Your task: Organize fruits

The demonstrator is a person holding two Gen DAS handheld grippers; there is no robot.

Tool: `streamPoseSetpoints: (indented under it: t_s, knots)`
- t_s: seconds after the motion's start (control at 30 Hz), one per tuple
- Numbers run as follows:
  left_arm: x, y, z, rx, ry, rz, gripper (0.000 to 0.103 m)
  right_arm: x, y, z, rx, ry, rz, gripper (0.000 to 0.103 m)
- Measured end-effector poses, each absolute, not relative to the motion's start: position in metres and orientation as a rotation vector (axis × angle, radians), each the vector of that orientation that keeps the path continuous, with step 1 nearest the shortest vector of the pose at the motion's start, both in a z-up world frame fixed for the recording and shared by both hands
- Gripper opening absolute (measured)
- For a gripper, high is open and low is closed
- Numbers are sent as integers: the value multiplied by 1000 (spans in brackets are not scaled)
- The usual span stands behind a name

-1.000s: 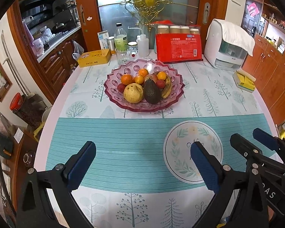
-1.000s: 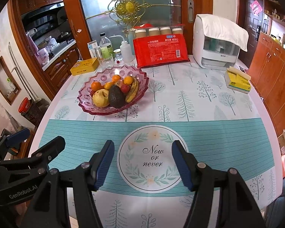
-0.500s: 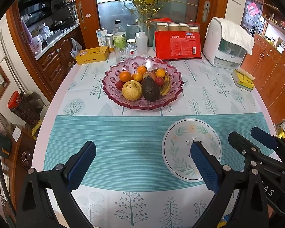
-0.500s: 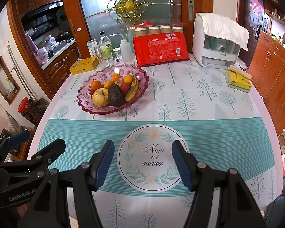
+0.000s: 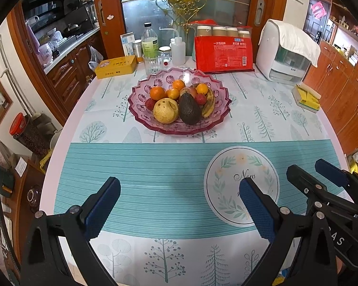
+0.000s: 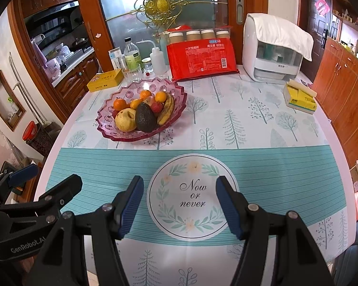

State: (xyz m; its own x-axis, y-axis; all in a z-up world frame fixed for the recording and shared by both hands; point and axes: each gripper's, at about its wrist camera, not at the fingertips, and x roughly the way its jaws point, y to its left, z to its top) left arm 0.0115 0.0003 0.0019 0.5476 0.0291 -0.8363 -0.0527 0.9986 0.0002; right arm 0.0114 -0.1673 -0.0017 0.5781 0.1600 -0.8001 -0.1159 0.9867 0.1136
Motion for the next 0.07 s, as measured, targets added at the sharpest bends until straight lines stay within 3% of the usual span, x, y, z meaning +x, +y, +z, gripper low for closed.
streamPoseSetpoints:
  t_s: [0.07]
  knots:
    - [11,1,0,-27,995,47,99,11,-167,-4,51,942,162,64]
